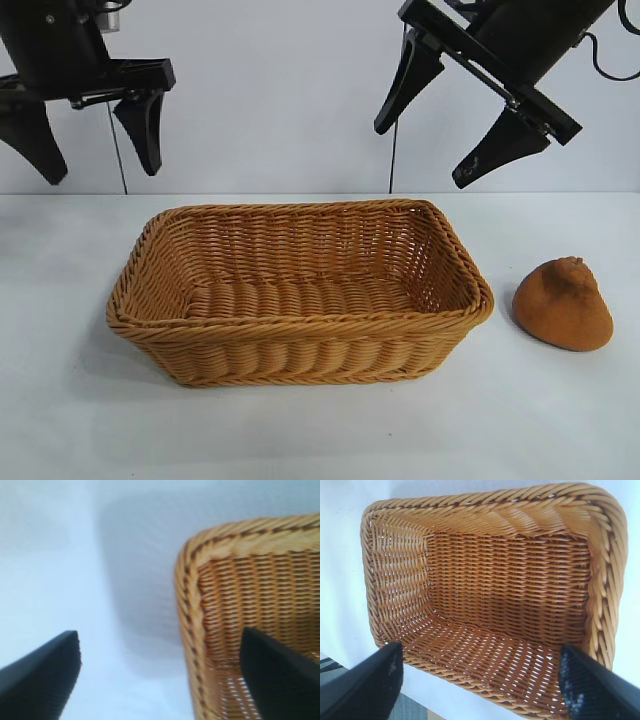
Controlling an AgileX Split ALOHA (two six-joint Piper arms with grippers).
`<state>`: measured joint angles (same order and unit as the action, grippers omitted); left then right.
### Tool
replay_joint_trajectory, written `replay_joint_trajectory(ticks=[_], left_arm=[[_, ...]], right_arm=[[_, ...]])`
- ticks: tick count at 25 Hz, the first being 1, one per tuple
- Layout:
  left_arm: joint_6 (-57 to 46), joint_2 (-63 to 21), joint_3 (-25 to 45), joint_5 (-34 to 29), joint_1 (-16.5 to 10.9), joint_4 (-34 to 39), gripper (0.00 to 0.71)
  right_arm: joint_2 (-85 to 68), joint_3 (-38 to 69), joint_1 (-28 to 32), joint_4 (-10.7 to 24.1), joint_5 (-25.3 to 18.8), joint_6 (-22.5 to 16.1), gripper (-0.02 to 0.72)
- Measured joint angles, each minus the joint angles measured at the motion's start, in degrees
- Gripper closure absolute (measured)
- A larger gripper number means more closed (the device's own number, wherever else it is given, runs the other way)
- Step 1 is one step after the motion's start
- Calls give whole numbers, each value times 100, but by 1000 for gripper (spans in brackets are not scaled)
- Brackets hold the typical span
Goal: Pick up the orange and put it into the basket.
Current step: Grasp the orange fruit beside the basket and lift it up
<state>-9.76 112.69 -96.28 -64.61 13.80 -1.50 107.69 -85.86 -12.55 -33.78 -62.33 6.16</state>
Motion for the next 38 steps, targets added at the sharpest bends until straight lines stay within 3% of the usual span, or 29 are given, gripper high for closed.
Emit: replay_joint_trajectory(ticks=[10, 18, 30, 34, 38], left_arm=[[201, 0, -138, -483, -756, 379, 93], [230, -455, -132, -494, -633, 316, 97], [242, -2195, -86, -512, -602, -86, 98], [242, -2951, 505, -502, -602, -90, 98], [242, -3978, 1760, -502, -602, -90, 98]], right_arm=[[0, 0, 0, 12, -17, 0, 123], [0, 0, 0, 12, -32, 0, 123], [0, 0, 0, 6, -196, 0, 123], [0, 0, 0, 1, -261, 0, 123], [0, 0, 0, -6, -310, 0, 123]])
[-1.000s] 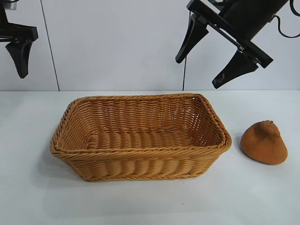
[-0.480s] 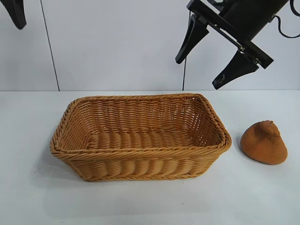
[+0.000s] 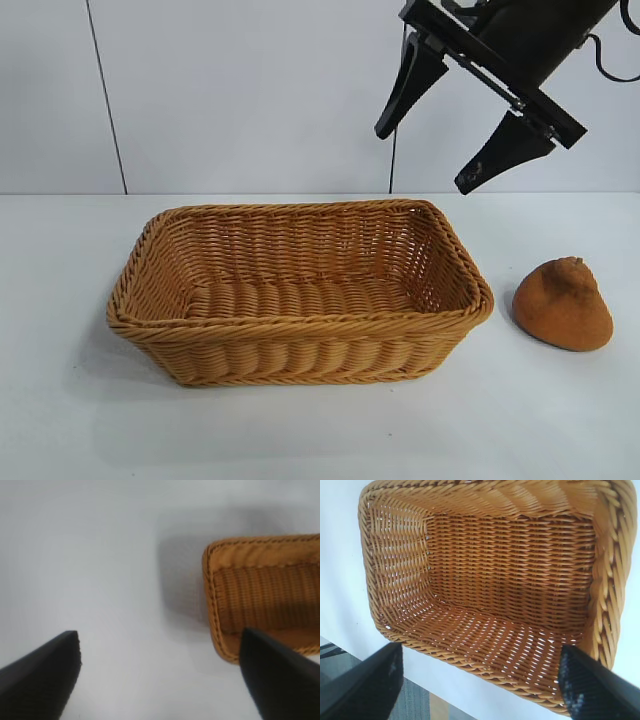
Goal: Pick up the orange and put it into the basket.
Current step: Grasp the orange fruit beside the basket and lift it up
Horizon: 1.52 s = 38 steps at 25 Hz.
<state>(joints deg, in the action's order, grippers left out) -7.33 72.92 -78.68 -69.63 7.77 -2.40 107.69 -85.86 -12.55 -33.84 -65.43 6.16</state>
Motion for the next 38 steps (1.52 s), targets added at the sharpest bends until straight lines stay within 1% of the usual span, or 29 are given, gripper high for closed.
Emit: replay_joint_trajectory(ticks=[9, 12, 15, 20, 25, 27, 29, 31, 33, 35, 36, 38], left_arm=[[0, -2664, 3259, 16, 0, 57, 98], [43, -3593, 4203, 387, 0, 152, 98], [160, -4351, 4817, 716, 0, 168, 103], [211, -5129, 4935, 862, 0, 162, 128], [211, -5455, 4935, 873, -20, 162, 130], [211, -5554, 4935, 882, -181, 157, 130], [211, -5736, 4935, 887, -464, 157, 130], [211, -6014, 4935, 887, -761, 157, 131], [217, -6446, 4935, 887, -895, 157, 130], [217, -6936, 4942, 889, -933, 157, 130], [217, -7152, 4957, 881, -931, 157, 130], [217, -7307, 4945, 808, -931, 157, 130]], right_arm=[[0, 0, 0, 0, 15, 0, 123], [0, 0, 0, 0, 21, 0, 123], [0, 0, 0, 0, 22, 0, 123], [0, 0, 0, 0, 96, 0, 123], [0, 0, 0, 0, 138, 0, 123], [0, 0, 0, 0, 146, 24, 123], [0, -11, 0, 75, 146, 57, 123], [0, -94, 0, 217, 125, 63, 123], [0, -256, 0, 403, 63, 63, 123], [0, -488, 0, 633, -31, 18, 123], [0, -590, 0, 811, -62, -47, 123], [0, -801, 0, 1232, -128, -229, 123]])
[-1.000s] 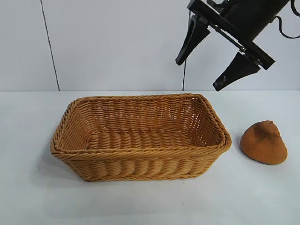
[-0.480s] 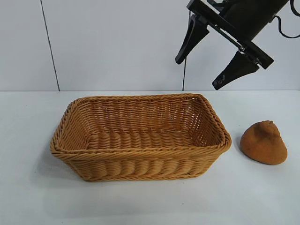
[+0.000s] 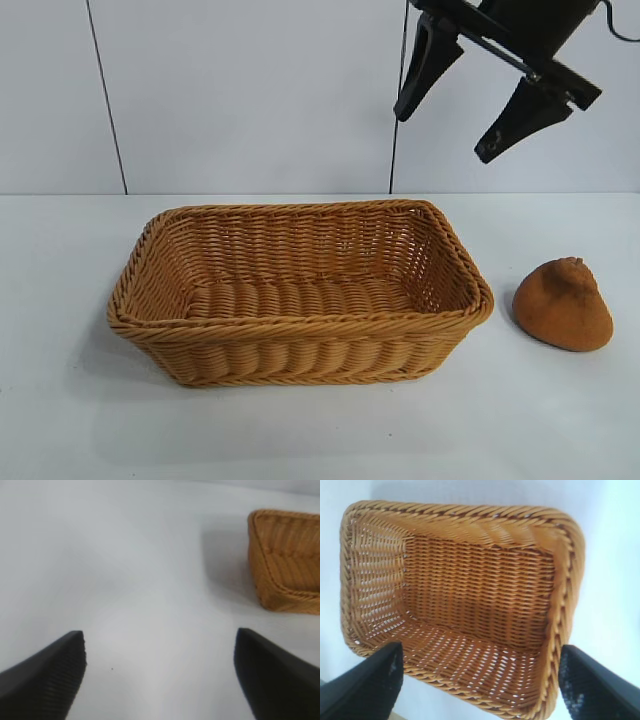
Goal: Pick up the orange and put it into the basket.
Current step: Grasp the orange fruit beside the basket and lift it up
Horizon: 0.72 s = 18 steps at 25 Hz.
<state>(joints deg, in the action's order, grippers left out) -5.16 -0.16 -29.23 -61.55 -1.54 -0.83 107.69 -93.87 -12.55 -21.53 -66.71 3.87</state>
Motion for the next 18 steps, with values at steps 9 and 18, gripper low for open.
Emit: replay_joint_trajectory(ticks=[9, 18], left_arm=[[0, -8, 0, 0, 0, 5, 130], [0, -8, 0, 0, 0, 5, 130]], right_arm=[[-4, -101, 628, 1096, -254, -338, 123], [99, -95, 1381, 1115, -281, -351, 123]])
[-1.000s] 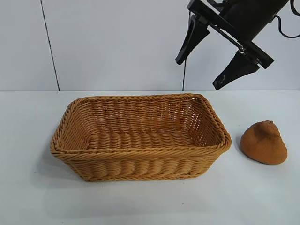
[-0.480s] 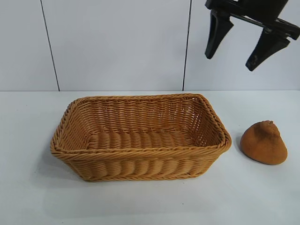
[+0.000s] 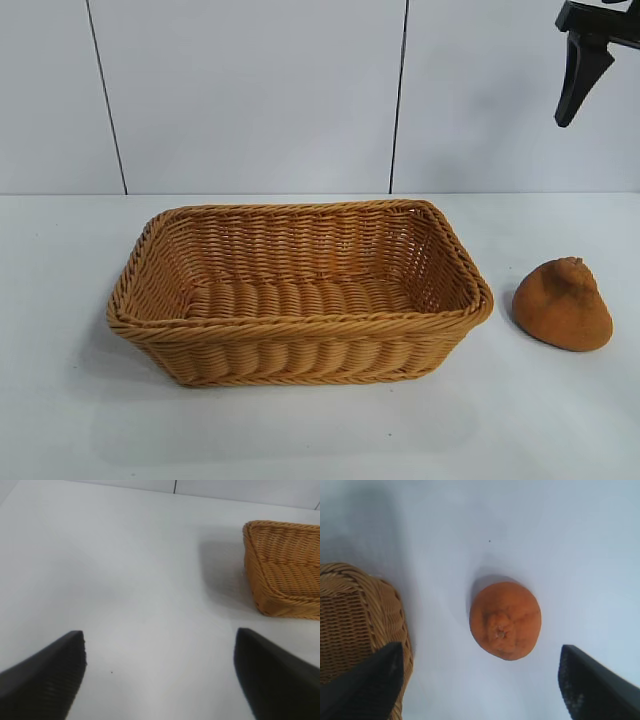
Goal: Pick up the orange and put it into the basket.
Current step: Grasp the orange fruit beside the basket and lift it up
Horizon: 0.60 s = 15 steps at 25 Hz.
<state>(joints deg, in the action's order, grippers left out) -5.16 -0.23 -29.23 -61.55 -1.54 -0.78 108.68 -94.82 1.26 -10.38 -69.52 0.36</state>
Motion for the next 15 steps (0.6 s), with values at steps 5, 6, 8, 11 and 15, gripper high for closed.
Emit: replay_joint_trajectory(ticks=[5, 6, 8, 11, 15], left_arm=[[0, 0, 0, 0, 0, 0, 130], [0, 0, 0, 0, 0, 0, 130], [0, 0, 0, 0, 0, 0, 130], [0, 0, 0, 0, 0, 0, 130], [0, 0, 0, 0, 0, 0, 130]], right_arm=[[506, 348, -148, -146, 48, 58, 123], [614, 452, -199, -151, 135, 58, 123], [881, 680, -293, -151, 335, 78, 123], [1300, 908, -440, -146, 689, 78, 123], [1703, 938, -516, 98, 807, 63, 153]])
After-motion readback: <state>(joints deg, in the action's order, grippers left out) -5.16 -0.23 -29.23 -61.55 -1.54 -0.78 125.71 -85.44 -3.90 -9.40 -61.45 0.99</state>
